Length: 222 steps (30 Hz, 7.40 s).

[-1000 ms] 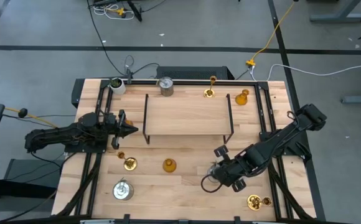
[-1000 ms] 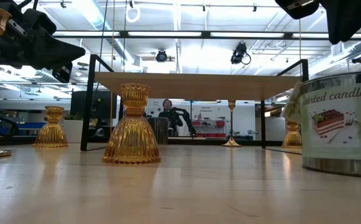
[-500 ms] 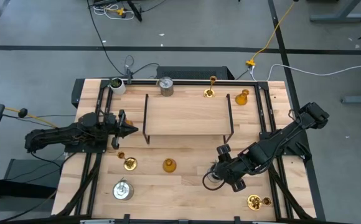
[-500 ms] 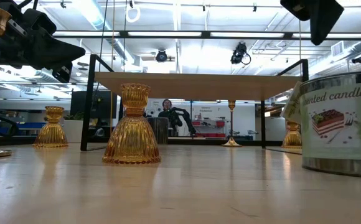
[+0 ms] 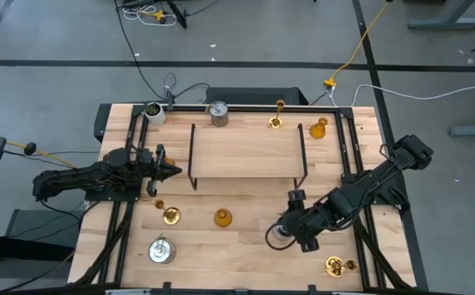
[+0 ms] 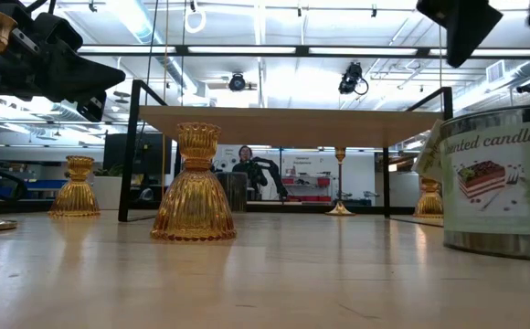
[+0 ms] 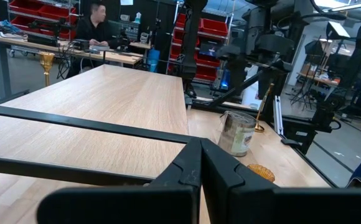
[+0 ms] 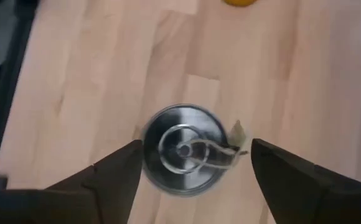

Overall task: Pick & Place candle stick holders
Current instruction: Put the right scented candle on the shelf

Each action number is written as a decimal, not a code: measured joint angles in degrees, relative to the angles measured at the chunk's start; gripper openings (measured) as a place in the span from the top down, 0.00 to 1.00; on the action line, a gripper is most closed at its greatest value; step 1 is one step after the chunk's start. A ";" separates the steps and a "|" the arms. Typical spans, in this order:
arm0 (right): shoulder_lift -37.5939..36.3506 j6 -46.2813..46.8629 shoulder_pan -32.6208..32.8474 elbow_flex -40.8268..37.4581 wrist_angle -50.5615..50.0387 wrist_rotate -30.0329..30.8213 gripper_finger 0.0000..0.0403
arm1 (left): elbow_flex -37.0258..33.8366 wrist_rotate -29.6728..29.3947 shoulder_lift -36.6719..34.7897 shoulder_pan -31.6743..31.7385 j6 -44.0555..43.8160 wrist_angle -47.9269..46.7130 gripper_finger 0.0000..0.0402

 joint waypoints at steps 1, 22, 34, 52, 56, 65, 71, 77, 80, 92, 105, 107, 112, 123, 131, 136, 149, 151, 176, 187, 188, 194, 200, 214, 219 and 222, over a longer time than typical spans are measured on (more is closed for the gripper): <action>0.00 0.76 0.00 0.00 -0.06 -0.02 0.24 | 0.02 0.00 0.00 0.00 0.00 0.01 0.98; 0.00 14.79 0.00 -0.54 0.21 1.38 0.01 | 0.02 0.00 0.00 0.00 0.00 0.00 0.98; 0.00 13.80 0.76 -6.92 4.71 -2.60 0.01 | 0.02 0.00 0.00 0.00 0.00 0.02 0.98; 0.00 11.22 0.81 -9.51 8.91 -4.56 0.01 | 0.00 0.02 0.00 0.00 0.01 0.02 0.98; 0.00 10.56 0.74 -9.51 8.92 -3.87 0.01 | 0.00 0.00 0.00 0.00 0.01 0.02 0.98; 0.00 10.36 0.74 -10.21 8.59 -3.50 0.01 | 0.00 0.00 0.00 0.00 0.00 0.00 0.98; 0.02 10.13 0.74 -12.52 10.43 -3.47 0.01 | 0.00 0.00 0.00 0.00 0.01 0.00 0.98; 0.04 9.77 0.74 -13.96 13.21 -2.10 0.01 | 0.00 0.00 0.00 0.00 0.00 0.02 0.98; 0.04 9.26 0.61 -14.47 15.21 -1.97 0.01 | 0.00 0.02 0.00 0.00 0.00 0.02 0.98; 0.04 7.66 0.57 -19.20 22.61 0.35 0.01 | 0.00 0.00 0.00 0.00 0.01 0.01 0.98; 0.04 6.98 0.48 -21.44 28.48 -1.03 0.01 | 0.00 0.02 0.00 0.00 0.00 0.01 0.98; 0.04 6.98 0.50 -21.44 28.48 -1.03 0.01 | 0.01 0.01 0.00 0.00 0.01 0.02 0.98; 0.04 6.96 0.46 -21.44 28.44 -0.96 0.03 | 0.00 0.00 0.00 0.00 0.02 0.02 0.98; 0.04 6.56 0.48 -21.44 28.48 -0.68 0.08 | 0.02 0.00 0.00 0.00 0.02 0.00 0.98; 0.04 5.96 0.35 -20.97 27.57 -1.16 0.09 | 0.00 0.01 0.00 0.00 0.02 0.01 0.98; 0.11 3.61 -0.05 -18.57 25.80 -1.29 0.09 | 0.00 0.01 0.00 0.00 0.00 0.01 0.98; 0.11 0.71 -3.68 -11.20 20.99 -1.14 0.10 | 0.00 0.00 0.00 0.00 0.02 0.00 0.98; 0.11 0.67 -4.45 -10.19 20.19 -1.18 0.10 | 0.00 0.00 0.00 0.00 0.00 0.01 0.98; 0.09 -2.30 -14.61 11.64 -0.60 -1.10 0.10 | 0.00 0.01 0.00 0.00 0.02 0.01 0.98; 0.02 -5.43 -21.70 18.23 -5.06 -1.02 0.10 | 0.02 0.02 0.00 0.00 0.02 0.02 0.98; 0.00 -5.75 -22.52 18.49 -5.05 -0.98 0.10 | 0.02 0.02 0.00 0.00 0.02 0.02 0.98; 0.00 -7.84 -27.83 18.93 -4.98 -0.94 0.10 | 0.00 0.01 0.00 0.00 0.02 0.01 0.98; 0.42 -9.79 -32.63 18.93 -5.00 -0.92 0.10 | 0.02 0.00 0.00 0.00 0.00 0.02 0.98; 3.44 -13.31 -39.64 18.93 -0.96 -1.11 0.10 | 0.02 0.02 0.00 0.00 0.01 0.02 0.98; 4.60 -14.27 -41.36 18.93 1.80 -0.92 0.10 | 0.01 0.00 0.13 0.00 0.00 0.02 0.98; 5.33 -14.33 -42.03 18.93 2.37 -1.05 0.10 | 0.00 0.04 0.18 0.00 0.00 0.04 0.98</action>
